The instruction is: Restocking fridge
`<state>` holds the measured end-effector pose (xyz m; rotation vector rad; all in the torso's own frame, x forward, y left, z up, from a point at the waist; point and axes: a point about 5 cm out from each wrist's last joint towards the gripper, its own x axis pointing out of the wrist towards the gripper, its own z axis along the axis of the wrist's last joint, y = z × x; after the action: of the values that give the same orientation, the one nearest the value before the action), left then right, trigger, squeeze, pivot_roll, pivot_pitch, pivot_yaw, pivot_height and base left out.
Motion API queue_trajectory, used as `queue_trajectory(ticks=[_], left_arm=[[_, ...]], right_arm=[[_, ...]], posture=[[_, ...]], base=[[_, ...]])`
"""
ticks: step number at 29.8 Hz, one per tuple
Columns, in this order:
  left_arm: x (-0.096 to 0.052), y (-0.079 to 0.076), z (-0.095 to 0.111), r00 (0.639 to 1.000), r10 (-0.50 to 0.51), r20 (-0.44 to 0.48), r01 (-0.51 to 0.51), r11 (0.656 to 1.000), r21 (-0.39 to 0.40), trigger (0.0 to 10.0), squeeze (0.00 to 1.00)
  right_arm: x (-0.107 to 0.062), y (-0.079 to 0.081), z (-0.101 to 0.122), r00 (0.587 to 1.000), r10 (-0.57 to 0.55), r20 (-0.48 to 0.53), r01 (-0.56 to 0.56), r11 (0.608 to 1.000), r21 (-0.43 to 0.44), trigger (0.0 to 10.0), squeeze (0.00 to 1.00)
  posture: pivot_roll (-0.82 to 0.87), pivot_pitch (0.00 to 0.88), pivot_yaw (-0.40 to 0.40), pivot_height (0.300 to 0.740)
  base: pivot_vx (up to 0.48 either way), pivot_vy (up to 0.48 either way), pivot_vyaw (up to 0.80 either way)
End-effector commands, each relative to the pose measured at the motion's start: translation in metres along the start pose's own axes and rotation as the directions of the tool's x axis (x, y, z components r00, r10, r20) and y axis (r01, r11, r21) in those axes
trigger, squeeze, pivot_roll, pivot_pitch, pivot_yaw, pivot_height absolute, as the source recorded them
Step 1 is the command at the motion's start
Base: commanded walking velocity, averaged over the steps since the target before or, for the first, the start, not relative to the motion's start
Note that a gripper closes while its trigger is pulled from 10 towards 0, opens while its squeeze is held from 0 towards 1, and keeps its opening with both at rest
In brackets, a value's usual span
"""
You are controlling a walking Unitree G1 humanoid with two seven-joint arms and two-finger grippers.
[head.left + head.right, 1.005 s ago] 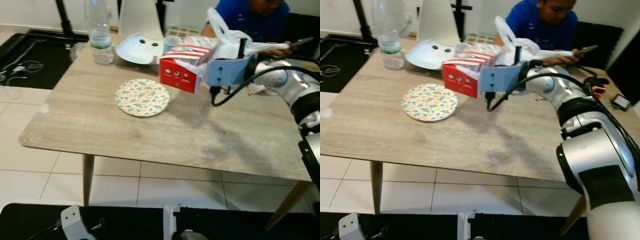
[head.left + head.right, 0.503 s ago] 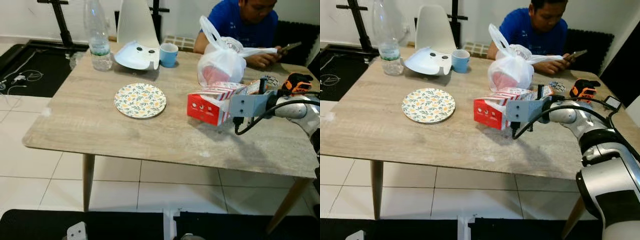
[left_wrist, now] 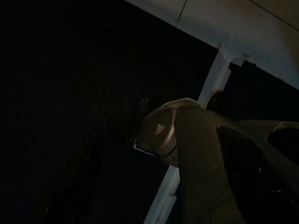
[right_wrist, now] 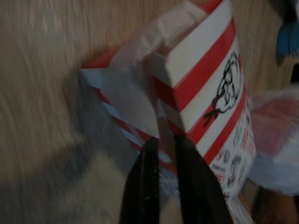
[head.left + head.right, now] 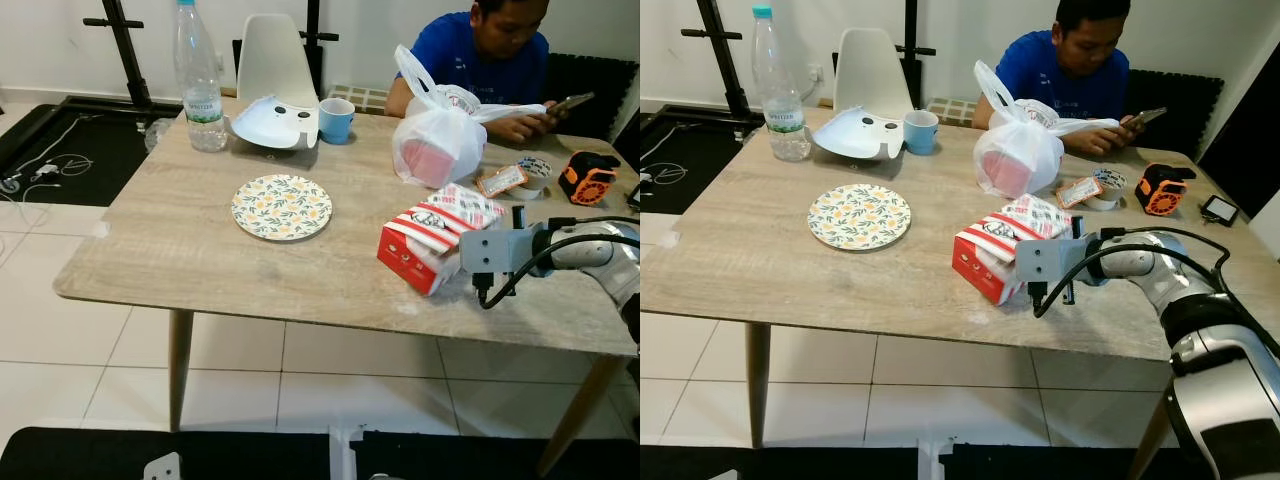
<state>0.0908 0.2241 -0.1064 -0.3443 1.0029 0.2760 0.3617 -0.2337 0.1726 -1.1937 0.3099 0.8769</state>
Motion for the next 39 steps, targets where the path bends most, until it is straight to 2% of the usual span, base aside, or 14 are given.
queue_trajectory(ticks=[1, 12, 16, 19, 21, 25, 26, 27, 28, 29, 30, 34, 35, 39], left_arm=[[-0.001, -0.001, -0.006, 1.0, 0.001, -0.026, -0.001, 1.0, 0.006, 10.0, 0.0], [-0.001, -0.004, -0.009, 0.999, -0.006, -0.035, 0.007, 1.0, 0.01, 10.0, 0.0], [-0.001, -0.004, -0.009, 0.999, -0.008, -0.035, 0.008, 1.0, 0.009, 10.0, 0.0], [-0.001, -0.004, -0.009, 0.999, -0.008, -0.035, 0.008, 1.0, 0.009, 10.0, 0.0], [-0.001, -0.003, -0.009, 0.999, -0.005, -0.034, 0.005, 1.0, 0.008, 10.0, 0.0], [-0.001, -0.002, -0.009, 0.999, -0.002, -0.037, 0.002, 1.0, 0.006, 10.0, 0.0], [-0.001, -0.002, -0.009, 0.999, -0.002, -0.037, 0.003, 1.0, 0.006, 10.0, 0.0], [-0.001, -0.002, -0.01, 0.999, -0.003, -0.036, 0.003, 1.0, 0.006, 10.0, 0.0], [-0.001, -0.002, -0.01, 0.999, -0.003, -0.036, 0.003, 1.0, 0.006, 10.0, 0.0], [-0.001, -0.003, -0.01, 0.999, -0.004, -0.036, 0.004, 1.0, 0.005, 10.0, 0.0], [-0.001, -0.003, -0.01, 0.999, -0.005, -0.036, 0.005, 1.0, 0.005, 10.0, 0.0], [-0.001, -0.003, -0.01, 0.999, -0.006, -0.036, 0.006, 1.0, 0.004, 10.0, 0.0], [-0.001, -0.004, -0.01, 0.999, -0.007, -0.035, 0.007, 1.0, 0.004, 10.0, 0.0], [-0.001, -0.004, -0.01, 0.999, -0.007, -0.036, 0.007, 1.0, 0.004, 10.0, 0.0]], right_arm=[[-0.006, -0.006, 0.002, 0.999, -0.032, 0.027, 0.031, 0.999, 0.037, 10.0, 1.0], [-0.03, -0.007, 0.014, 0.988, 0.036, 0.148, -0.048, 0.996, 0.078, 10.0, 1.0], [-0.044, -0.025, 0.02, 0.966, -0.065, 0.252, 0.024, 0.986, 0.162, 10.0, 1.0], [-0.049, -0.034, 0.013, 0.967, -0.125, 0.222, 0.084, 0.979, 0.186, 10.0, 1.0], [-0.06, -0.051, -0.004, 0.956, -0.272, 0.108, 0.236, 0.935, 0.266, 10.0, 1.0], [-0.069, -0.069, -0.024, 0.877, -0.477, -0.058, 0.452, 0.779, 0.434, 10.0, 0.98], [-0.068, -0.068, -0.029, 0.868, -0.487, -0.097, 0.468, 0.736, 0.489, 10.0, 0.61], [-0.067, -0.065, -0.034, 0.864, -0.487, -0.129, 0.474, 0.699, 0.536, 10.0, 0.5], [-0.067, -0.065, -0.034, 0.864, -0.487, -0.129, 0.474, 0.699, 0.536, 10.0, 0.5], [-0.065, -0.062, -0.038, 0.863, -0.481, -0.153, 0.473, 0.666, 0.576, 10.0, 0.5], [-0.062, -0.058, -0.043, 0.859, -0.475, -0.192, 0.488, 0.643, 0.59, 10.0, 0.0], [-0.057, -0.052, -0.048, 0.852, -0.462, -0.246, 0.51, 0.628, 0.588, 10.0, 0.0], [-0.052, -0.045, -0.055, 0.843, -0.441, -0.309, 0.535, 0.626, 0.567, 10.0, 0.0], [-0.036, -0.028, -0.059, 0.853, -0.397, -0.34, 0.52, 0.575, 0.632, 10.0, 0.0]], posture=[[0.01, 0.0, -0.077, 0.74], [0.0, 0.005, -0.07, 0.74], [0.0, 0.008, -0.069, 0.74], [0.0, 0.008, -0.069, 0.74], [0.0, 0.008, -0.069, 0.74], [0.0, 0.008, -0.069, 0.74], [0.0, 0.008, -0.069, 0.74], [0.0, 0.012, -0.068, 0.74], [0.0, 0.012, -0.068, 0.74], [0.0, 0.012, -0.068, 0.74], [0.0, 0.012, -0.068, 0.74], [0.0, 0.012, -0.068, 0.74], [0.0, 0.012, -0.068, 0.74], [0.0, 0.012, -0.068, 0.74]], base=[[0.0, 0.0, 0.0], [0.0, 0.0, 0.0], [0.0, 0.0, 0.0], [0.0, 0.0, 0.0], [0.0, 0.0, 0.0], [0.0, 0.0, 0.0], [0.0, 0.0, 0.0], [0.0, 0.0, 0.0], [0.0, 0.0, 0.0], [0.0, 0.0, 0.0], [0.0, 0.0, 0.0], [0.0, 0.0, 0.0], [0.0, 0.0, 0.0], [0.0, 0.0, 0.0]])
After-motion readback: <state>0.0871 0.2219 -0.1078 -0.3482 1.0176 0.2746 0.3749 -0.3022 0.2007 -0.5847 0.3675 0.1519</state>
